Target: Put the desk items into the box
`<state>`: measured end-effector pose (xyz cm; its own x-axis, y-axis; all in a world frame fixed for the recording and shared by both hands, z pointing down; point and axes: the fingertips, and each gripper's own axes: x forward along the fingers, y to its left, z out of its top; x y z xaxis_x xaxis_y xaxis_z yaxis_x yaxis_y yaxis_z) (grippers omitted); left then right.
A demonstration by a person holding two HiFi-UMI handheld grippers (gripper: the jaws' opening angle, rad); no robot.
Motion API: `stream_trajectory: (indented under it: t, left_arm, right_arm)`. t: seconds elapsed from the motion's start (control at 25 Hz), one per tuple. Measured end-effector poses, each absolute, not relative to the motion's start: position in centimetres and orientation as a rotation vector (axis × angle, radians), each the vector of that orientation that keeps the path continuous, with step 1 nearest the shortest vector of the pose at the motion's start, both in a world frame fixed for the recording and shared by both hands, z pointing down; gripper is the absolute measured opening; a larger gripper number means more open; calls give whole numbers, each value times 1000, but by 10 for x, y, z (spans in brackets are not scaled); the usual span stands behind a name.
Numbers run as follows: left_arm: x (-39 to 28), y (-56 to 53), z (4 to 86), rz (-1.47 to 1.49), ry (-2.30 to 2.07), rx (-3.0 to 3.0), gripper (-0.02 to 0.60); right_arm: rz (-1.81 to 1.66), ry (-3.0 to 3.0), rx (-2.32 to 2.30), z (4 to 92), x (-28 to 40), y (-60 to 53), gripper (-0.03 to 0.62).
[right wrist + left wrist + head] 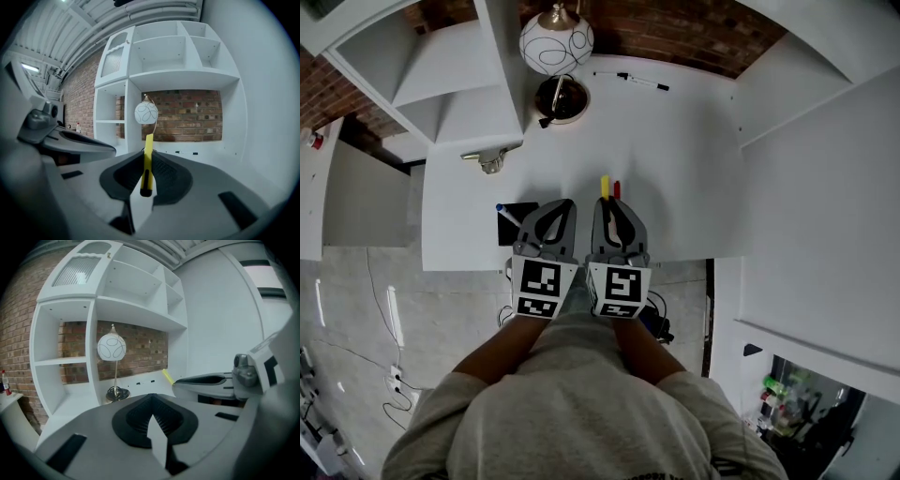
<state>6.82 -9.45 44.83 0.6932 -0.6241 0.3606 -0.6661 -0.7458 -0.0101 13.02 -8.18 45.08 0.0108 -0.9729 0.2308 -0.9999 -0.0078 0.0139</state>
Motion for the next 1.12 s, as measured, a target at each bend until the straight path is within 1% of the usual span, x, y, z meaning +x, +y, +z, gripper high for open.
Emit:
stream_trajectory:
  t: [0.56,1.12]
  left_arm:
    - [-16,-105,447,512,-1295,2647,3]
    - [-81,-111,452,520,-1450,2533,3]
  right_arm:
    - [184,-2320,1839,444,31,-102,63]
    - [182,-2441,1663,451,-36,-113,63]
